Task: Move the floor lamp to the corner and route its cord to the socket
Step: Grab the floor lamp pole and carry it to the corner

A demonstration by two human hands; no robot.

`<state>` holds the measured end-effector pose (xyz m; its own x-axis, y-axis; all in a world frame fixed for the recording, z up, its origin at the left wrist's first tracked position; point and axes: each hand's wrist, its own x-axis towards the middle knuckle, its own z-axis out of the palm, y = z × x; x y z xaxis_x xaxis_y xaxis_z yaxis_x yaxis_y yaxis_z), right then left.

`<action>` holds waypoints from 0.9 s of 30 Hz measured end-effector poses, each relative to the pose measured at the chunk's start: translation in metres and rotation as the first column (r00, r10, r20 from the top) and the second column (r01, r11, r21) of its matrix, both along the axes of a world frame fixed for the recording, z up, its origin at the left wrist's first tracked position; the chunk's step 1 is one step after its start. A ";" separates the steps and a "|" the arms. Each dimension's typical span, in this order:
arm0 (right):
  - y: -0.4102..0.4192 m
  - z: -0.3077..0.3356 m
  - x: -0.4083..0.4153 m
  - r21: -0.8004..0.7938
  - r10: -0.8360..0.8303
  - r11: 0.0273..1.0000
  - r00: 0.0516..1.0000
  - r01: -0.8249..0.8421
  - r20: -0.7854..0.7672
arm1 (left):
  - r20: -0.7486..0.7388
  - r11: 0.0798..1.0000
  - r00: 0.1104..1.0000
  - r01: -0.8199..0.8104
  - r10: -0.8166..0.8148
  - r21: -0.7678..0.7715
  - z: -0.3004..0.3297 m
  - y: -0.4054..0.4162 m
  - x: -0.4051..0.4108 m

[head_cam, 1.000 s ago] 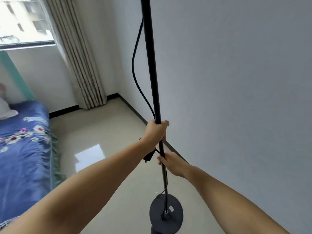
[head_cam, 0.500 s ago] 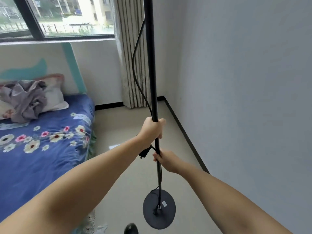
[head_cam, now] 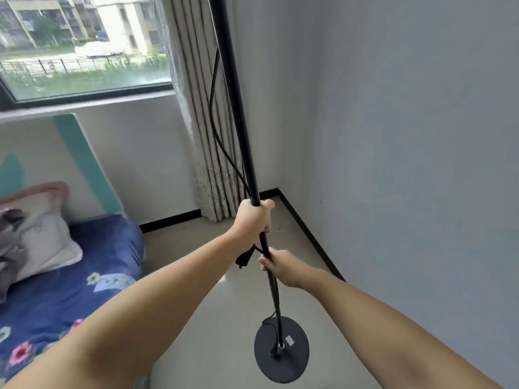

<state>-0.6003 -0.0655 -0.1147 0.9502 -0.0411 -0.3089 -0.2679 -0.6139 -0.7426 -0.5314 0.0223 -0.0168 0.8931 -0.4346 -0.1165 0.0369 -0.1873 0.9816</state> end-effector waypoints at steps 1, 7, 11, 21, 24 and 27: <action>-0.010 -0.001 0.027 0.006 -0.009 1.000 1.000 0.008 0.004 | -0.001 1.000 1.000 -0.001 0.001 -0.001 0.000 -0.010 0.028; -0.077 -0.022 0.195 0.038 -0.015 0.999 1.000 0.015 0.010 | -0.033 0.999 0.999 -0.015 0.016 0.033 -0.020 -0.079 0.198; -0.118 -0.027 0.298 0.060 -0.013 0.998 1.000 0.014 -0.007 | -0.057 0.998 0.998 -0.027 0.030 0.063 -0.027 -0.122 0.302; -0.208 -0.050 0.540 -0.026 -0.115 0.993 0.992 0.114 -0.046 | -0.042 0.996 0.998 0.042 -0.038 0.078 -0.059 -0.225 0.546; -0.231 -0.066 0.606 -0.013 -0.201 0.980 0.978 0.201 -0.058 | -0.050 0.990 0.994 0.102 -0.098 0.098 -0.078 -0.255 0.615; -0.259 -0.086 0.666 -0.006 -0.286 0.958 0.956 0.286 -0.066 | -0.075 0.984 0.991 0.118 -0.108 0.136 -0.097 -0.289 0.675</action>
<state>0.0658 -0.3244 -0.2011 0.8767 -0.3066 -0.3706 -0.4797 -0.5018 -0.7198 0.1432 -0.2670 -0.1133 0.8271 -0.5076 -0.2412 0.0725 -0.3293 0.9415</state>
